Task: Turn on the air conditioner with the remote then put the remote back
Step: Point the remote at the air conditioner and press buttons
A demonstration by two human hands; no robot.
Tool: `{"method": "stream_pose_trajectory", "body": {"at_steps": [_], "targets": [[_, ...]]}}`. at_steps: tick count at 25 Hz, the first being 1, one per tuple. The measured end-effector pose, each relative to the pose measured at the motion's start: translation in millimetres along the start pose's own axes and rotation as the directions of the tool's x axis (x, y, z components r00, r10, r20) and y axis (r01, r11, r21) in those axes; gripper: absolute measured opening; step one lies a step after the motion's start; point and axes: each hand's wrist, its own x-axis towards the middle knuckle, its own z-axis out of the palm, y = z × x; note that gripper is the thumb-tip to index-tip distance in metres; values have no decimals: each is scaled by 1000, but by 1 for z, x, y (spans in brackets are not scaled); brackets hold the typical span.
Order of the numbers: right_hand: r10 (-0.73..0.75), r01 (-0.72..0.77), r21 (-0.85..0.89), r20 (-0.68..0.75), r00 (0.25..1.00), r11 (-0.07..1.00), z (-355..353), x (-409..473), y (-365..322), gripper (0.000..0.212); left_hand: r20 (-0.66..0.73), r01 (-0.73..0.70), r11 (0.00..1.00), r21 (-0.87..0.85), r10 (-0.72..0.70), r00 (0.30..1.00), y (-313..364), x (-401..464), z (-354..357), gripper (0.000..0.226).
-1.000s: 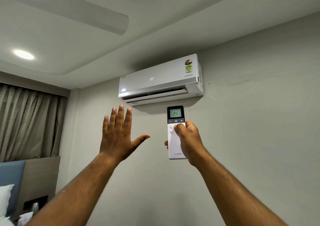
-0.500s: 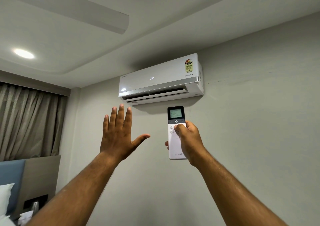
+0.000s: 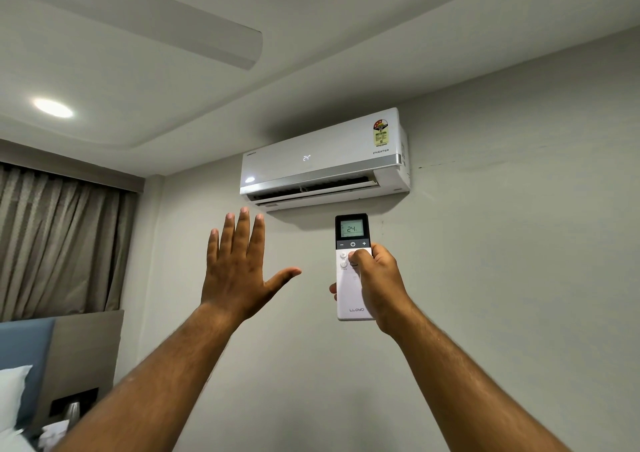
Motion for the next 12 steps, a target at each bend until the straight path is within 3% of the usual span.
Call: {"method": "stream_pose_trajectory", "body": {"at_steps": [12], "targets": [[13, -13, -2, 13, 1000, 1000, 7, -1, 2, 14, 2, 6, 1000, -5, -6, 1000, -6, 2, -2, 107]]}}
